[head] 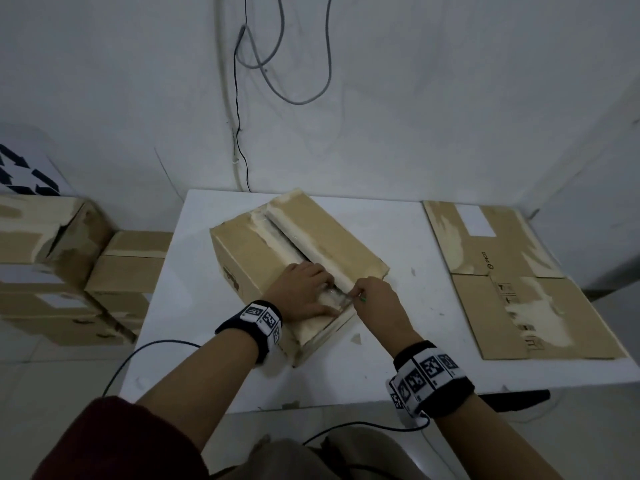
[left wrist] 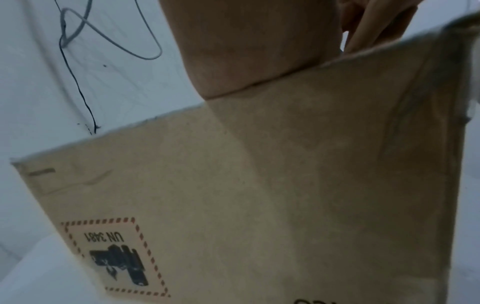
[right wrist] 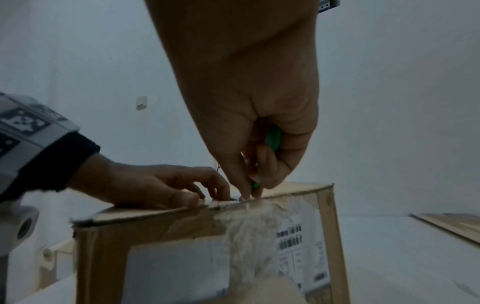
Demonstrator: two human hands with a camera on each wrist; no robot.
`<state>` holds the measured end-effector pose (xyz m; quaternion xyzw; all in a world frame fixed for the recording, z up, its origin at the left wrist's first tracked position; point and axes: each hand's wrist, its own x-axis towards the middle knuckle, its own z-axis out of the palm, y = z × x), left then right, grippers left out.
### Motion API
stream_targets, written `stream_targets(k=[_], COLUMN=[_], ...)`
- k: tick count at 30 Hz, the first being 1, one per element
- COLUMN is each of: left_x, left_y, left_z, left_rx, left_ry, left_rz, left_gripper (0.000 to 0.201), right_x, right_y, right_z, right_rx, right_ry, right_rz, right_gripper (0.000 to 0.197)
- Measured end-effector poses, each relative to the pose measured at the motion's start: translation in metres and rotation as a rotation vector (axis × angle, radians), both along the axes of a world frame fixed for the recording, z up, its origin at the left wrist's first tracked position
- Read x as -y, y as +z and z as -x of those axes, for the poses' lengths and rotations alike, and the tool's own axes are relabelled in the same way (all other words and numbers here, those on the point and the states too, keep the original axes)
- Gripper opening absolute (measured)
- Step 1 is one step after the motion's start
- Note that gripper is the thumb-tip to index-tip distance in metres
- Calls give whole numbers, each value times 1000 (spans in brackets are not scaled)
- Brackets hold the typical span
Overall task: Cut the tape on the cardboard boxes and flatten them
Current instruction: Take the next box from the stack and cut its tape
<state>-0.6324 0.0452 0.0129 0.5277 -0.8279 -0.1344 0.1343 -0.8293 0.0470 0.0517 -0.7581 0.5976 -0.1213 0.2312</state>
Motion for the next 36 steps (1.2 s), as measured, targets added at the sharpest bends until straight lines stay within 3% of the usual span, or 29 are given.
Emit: stream_targets(k=[3,7,14,19,23,30,36], left_x=[0,7,10,10,12,12,7], left_y=[10,25,26,29,34,35,40], left_z=[-4,6,16,17,21,26,24], left_rx=[82,134,87,81,101,59,0], left_ry=[-41,-21,20,10,10,-10,13], left_rz=[-83,-153,-176,-191,-233,-220,-312], left_gripper=[83,70,68,68,70,68,64], right_x=[-4,4,8,-12,-16,-19,-39], right_y=[-4,-2,-5,-23,-25,-23,-40], right_z=[4,7,23,22,13,14,-2], right_rx=[85,204,538,722,709,738,759], right_ry=[1,-10,-221,-293,-276,-270,-291], right_rz=[22,-16,-355,-243,-141,-297,-226], right_gripper=[12,8,9,5,11,1,11])
